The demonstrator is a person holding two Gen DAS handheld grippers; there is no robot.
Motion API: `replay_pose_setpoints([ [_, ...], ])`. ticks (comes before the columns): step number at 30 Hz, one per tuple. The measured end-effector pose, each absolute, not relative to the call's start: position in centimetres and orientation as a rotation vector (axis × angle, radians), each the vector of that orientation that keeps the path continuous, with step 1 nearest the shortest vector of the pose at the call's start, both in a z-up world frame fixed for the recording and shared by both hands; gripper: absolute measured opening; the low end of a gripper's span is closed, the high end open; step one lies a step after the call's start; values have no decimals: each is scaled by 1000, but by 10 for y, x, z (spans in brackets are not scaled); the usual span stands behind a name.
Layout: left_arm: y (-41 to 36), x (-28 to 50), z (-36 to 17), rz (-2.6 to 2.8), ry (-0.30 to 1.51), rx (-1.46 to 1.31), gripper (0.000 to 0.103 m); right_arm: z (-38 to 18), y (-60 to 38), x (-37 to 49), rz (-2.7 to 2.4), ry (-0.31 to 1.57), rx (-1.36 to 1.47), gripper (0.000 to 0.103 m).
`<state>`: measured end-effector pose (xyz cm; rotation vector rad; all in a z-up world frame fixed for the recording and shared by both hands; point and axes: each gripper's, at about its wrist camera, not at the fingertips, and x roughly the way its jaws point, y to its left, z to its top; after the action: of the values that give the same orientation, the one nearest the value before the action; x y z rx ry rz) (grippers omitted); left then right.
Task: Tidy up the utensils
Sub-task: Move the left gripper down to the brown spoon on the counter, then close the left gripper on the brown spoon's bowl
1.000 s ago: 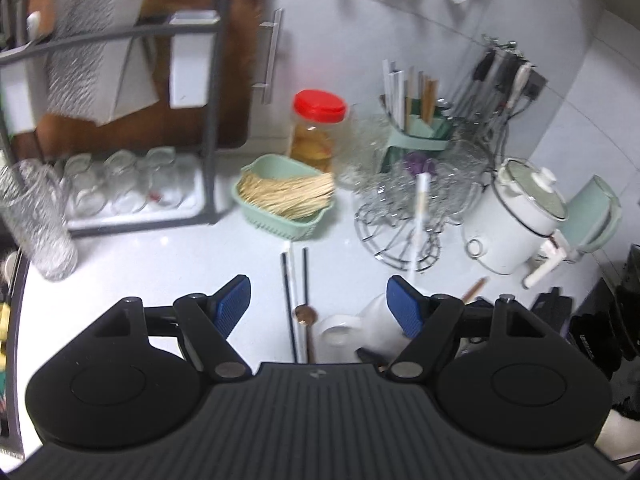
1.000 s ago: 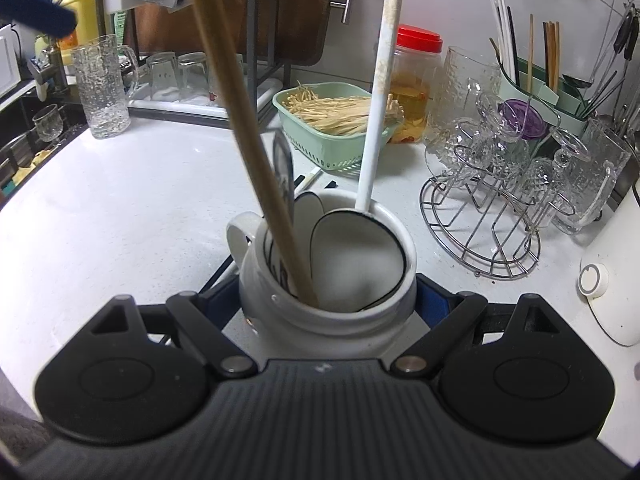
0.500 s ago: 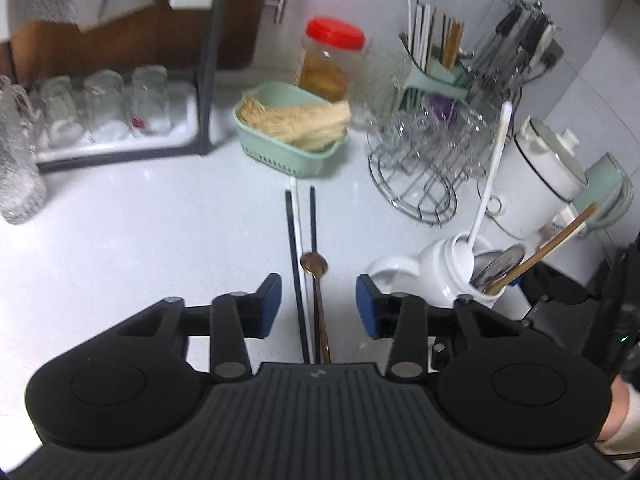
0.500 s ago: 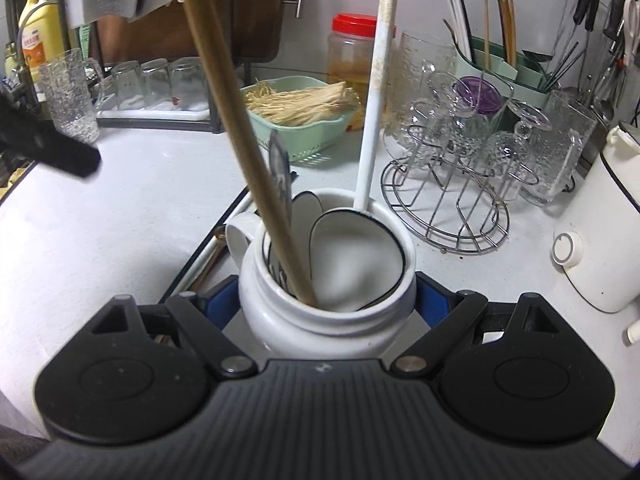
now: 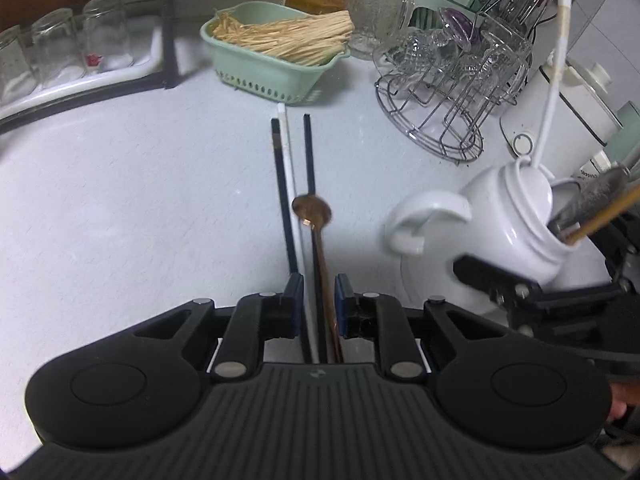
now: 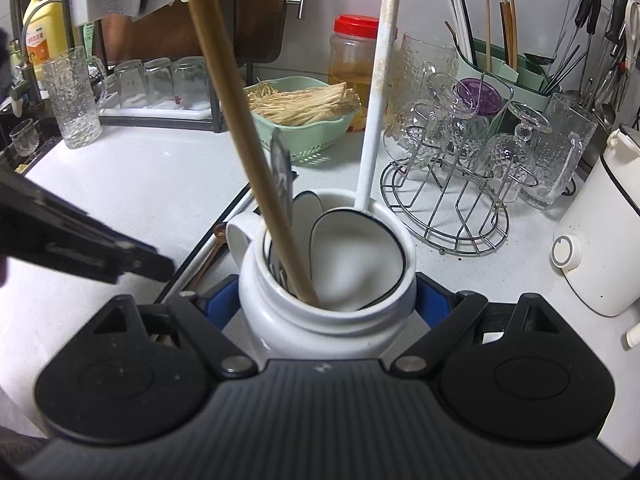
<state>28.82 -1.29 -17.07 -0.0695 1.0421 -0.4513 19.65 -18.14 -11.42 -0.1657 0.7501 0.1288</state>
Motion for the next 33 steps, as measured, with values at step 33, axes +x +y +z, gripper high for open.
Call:
replay_pose_setpoints([
  [33,-65,331,-188,-311,1122,119,4,-116,-191,194,161,721,-151,91],
])
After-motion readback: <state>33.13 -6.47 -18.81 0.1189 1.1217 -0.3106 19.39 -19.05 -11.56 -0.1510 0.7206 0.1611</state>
